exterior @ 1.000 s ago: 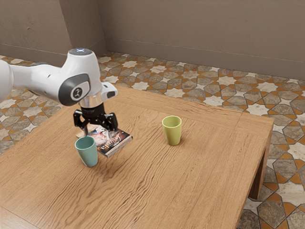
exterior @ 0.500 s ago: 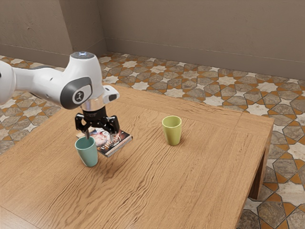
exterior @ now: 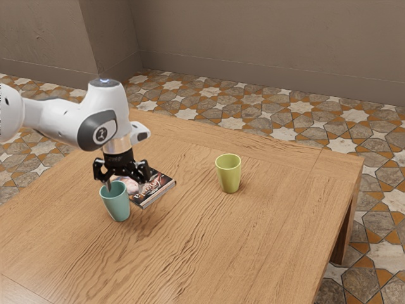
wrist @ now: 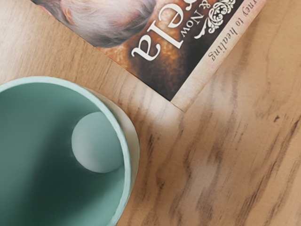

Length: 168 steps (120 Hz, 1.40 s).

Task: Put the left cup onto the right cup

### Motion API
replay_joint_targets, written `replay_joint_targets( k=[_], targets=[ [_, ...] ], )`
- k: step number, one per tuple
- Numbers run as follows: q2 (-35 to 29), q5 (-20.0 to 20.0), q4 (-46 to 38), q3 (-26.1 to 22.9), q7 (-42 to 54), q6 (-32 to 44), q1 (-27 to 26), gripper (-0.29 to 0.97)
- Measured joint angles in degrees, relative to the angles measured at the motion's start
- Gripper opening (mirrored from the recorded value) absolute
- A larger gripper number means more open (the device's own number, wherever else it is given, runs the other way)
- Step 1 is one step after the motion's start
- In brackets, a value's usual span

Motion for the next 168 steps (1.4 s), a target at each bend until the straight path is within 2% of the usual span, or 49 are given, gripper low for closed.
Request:
replay_joint_targets(
  k=[68,92,103,140,168],
  targets=[
    [4.5,0.6,1.1,0.4,2.4,3.7,0.5,0.68],
    [6.1,0.5,1.1,0.7,3.0,4.8,0.8,0.62],
    [6.4,0.5,1.1,1.0,3.2,5.3,0.8,0.53],
    [6.5,0.5,1.1,1.3,3.7,5.8,0.9,0.08],
    [6.6,0.6,1.0,1.8,4.2,5.8,0.9,-0.06]
  ],
)
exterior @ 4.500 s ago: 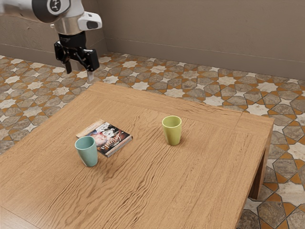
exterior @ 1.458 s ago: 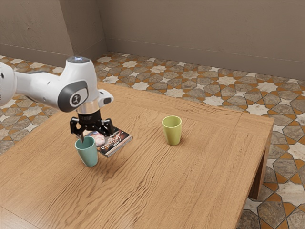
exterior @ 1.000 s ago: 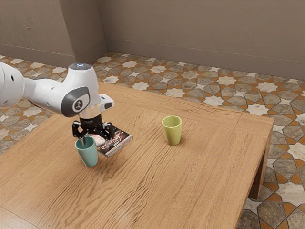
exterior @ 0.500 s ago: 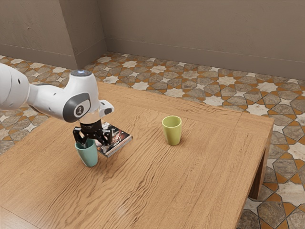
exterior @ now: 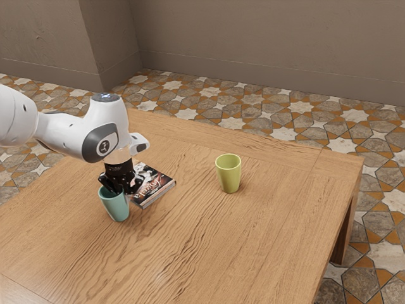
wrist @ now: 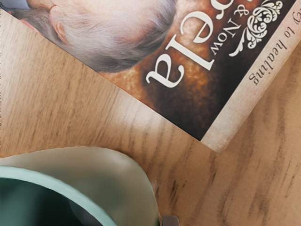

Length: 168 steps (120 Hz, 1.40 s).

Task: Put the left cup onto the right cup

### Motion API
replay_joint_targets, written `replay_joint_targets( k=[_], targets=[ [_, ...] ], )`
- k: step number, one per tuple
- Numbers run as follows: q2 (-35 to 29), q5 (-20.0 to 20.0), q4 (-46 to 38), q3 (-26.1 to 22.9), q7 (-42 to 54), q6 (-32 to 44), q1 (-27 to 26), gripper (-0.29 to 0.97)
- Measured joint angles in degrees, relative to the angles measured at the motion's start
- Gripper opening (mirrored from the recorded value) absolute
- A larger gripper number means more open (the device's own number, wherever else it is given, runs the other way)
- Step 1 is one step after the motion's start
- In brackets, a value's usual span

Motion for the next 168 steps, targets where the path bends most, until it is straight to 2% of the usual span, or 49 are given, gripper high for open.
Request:
replay_joint_targets(
  k=[29,48,78,115,143,168],
  targets=[
    [-0.5,0.4,0.2,0.3,0.1,-1.0,0.0,-0.09],
    [-0.8,0.6,3.9,-0.8,-0.1,-4.4,-0.1,-0.1],
    [0.2,1.1,15.5,-4.8,-0.3,-13.3,0.0,-0.1],
    [7.6,2.2,34.8,-10.4,-0.1,-23.9,-0.2,-0.1],
    [12.4,4.4,44.6,-17.1,0.1,-28.3,-0.9,-0.1],
    [17.8,6.8,52.5,-18.7,0.3,-30.0,-4.2,-0.1]
  ],
)
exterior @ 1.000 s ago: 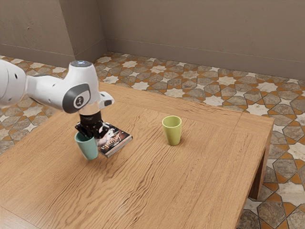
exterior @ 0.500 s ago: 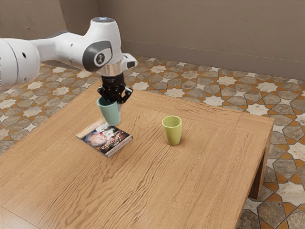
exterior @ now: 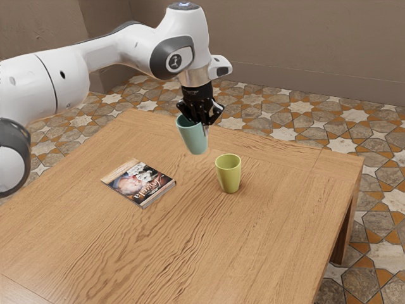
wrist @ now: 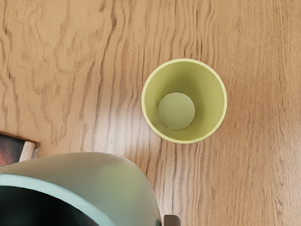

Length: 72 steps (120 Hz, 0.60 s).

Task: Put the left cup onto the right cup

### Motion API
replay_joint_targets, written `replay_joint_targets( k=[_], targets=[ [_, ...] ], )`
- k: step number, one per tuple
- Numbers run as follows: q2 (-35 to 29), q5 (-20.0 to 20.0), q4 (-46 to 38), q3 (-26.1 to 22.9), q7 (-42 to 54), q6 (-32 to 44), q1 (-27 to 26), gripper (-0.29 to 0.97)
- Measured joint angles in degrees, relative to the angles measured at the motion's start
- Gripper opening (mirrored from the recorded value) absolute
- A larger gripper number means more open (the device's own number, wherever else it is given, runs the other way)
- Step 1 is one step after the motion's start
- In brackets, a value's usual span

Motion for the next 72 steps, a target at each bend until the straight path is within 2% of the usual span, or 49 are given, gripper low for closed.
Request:
replay_joint_targets(
  k=[35,72],
  targets=[
    [7.0,2.5,9.0,-0.4,0.2,-0.8,-4.0,-0.1],
    [12.5,6.5,13.7,-3.5,0.4,-0.6,-4.4,-0.1]
  ],
)
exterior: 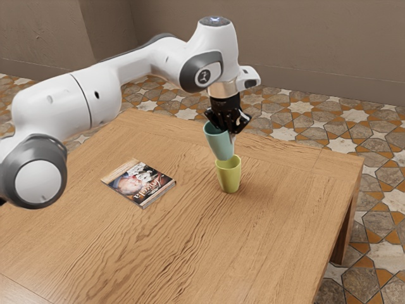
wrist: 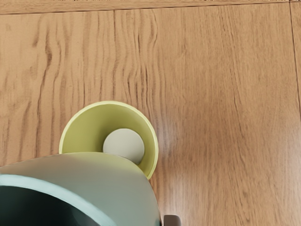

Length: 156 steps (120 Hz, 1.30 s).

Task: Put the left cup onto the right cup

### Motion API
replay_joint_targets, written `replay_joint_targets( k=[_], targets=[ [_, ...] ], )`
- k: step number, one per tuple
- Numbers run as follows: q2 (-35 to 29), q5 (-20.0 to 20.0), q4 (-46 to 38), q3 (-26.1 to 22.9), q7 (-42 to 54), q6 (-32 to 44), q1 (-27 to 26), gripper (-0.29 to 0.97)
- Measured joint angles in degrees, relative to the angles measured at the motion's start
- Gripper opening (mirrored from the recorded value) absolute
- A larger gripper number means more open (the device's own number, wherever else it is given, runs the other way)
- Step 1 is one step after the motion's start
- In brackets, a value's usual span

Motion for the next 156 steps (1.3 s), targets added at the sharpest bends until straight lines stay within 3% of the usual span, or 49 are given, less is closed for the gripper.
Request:
replay_joint_targets(
  k=[71,156],
  targets=[
    [3.2,2.9,2.2,-1.5,0.3,0.7,0.0,-0.1],
    [4.9,2.8,1.8,-0.9,0.4,2.5,0.1,-0.1]
  ],
)
